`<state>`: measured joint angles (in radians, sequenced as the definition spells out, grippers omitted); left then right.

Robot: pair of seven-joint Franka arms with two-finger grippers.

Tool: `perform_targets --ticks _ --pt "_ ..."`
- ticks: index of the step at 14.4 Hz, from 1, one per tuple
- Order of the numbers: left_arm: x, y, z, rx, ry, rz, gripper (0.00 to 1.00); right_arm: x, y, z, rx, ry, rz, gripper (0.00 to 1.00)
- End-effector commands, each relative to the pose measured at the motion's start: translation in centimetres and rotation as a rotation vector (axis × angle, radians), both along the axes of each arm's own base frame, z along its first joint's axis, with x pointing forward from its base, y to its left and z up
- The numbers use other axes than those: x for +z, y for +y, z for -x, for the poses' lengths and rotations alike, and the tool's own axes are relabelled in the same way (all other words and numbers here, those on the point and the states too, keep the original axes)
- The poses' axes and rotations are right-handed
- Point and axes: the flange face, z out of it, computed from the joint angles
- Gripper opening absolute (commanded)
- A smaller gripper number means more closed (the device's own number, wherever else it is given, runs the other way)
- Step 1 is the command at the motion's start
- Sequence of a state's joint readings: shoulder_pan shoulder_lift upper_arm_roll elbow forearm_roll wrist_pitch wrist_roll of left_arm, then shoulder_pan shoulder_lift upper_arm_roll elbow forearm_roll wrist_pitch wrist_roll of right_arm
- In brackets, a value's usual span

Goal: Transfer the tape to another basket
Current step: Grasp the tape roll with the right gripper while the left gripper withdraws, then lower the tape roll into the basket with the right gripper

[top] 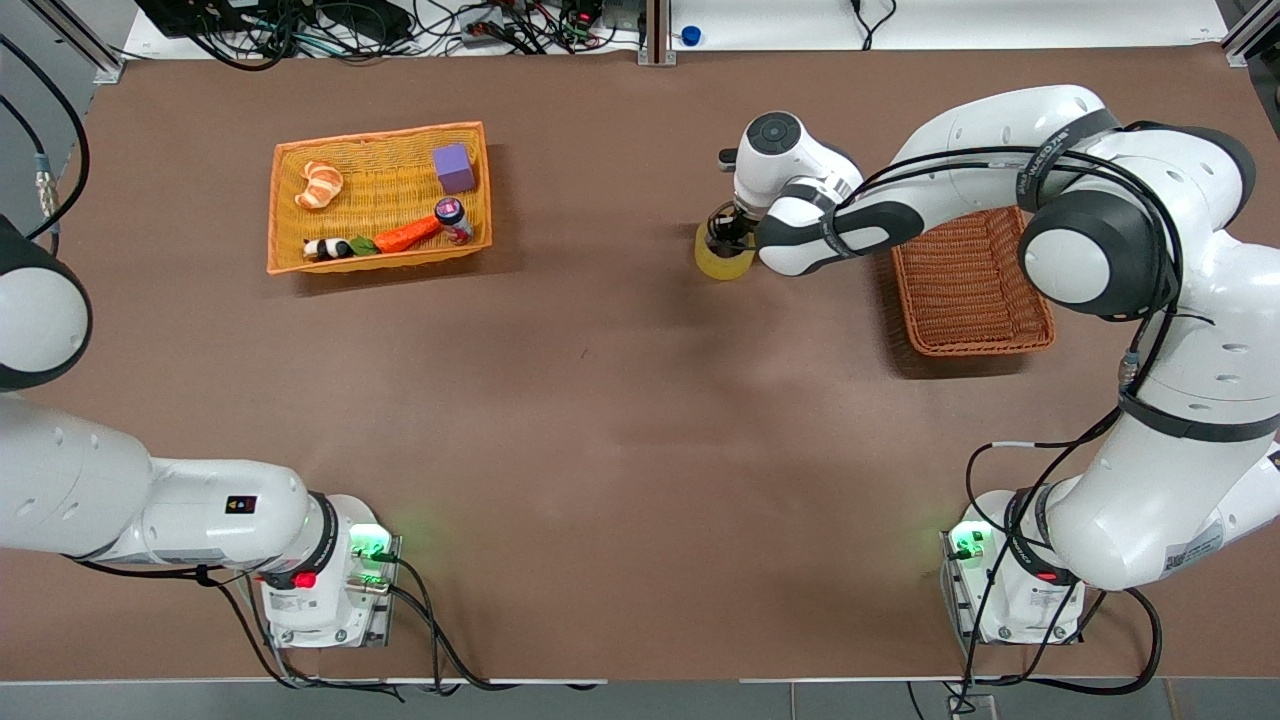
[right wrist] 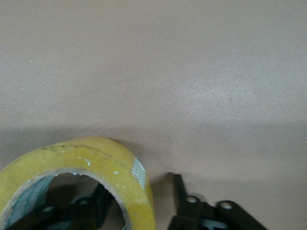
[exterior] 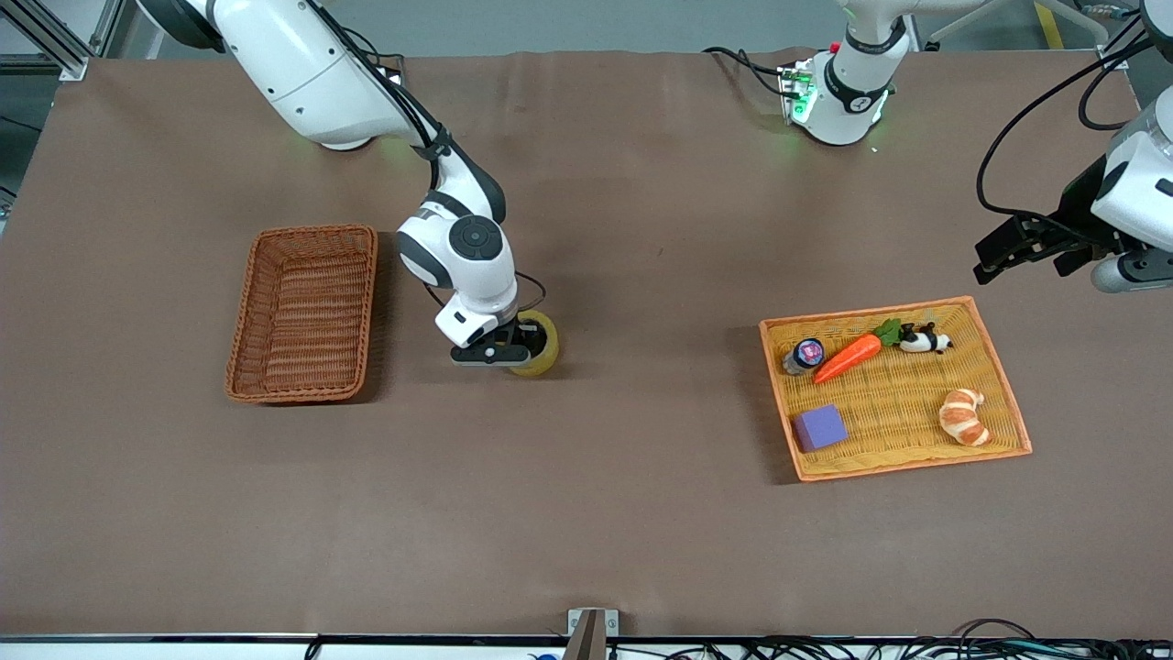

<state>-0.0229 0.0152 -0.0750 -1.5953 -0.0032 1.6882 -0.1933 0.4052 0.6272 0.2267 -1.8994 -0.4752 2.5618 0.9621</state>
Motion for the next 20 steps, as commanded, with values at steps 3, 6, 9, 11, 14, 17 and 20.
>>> perform_targets --ticks 3,6,9,11,14,17,20 --pt "0.7 0.4 0.5 -0.042 0.021 0.008 1.0 1.7 0.0 -2.0 -0.003 0.005 0.071 0.0" --pt "0.5 0.4 1.1 -0.085 0.065 0.015 1.0 2.8 0.5 -2.2 -0.009 0.004 0.058 0.0" --pt "0.4 0.5 1.0 -0.134 0.067 0.007 1.0 9.4 -2.1 -4.0 -0.071 0.035 0.058 0.0" --pt "0.4 0.4 1.0 -0.137 0.065 -0.002 1.0 13.3 -5.2 -4.9 -0.063 0.046 0.114 0.0" --pt "0.2 0.5 0.8 -0.137 0.062 -0.026 1.0 18.0 -12.4 -5.8 0.036 0.117 0.235 0.0" --pt "0.3 0.6 0.8 -0.123 0.057 -0.033 1.0 20.5 -22.1 -5.7 0.105 0.167 0.24 0.01" --pt "0.4 0.7 0.8 -0.12 0.056 -0.021 1.0 22.2 -28.6 -4.5 0.157 0.211 0.171 0.01"
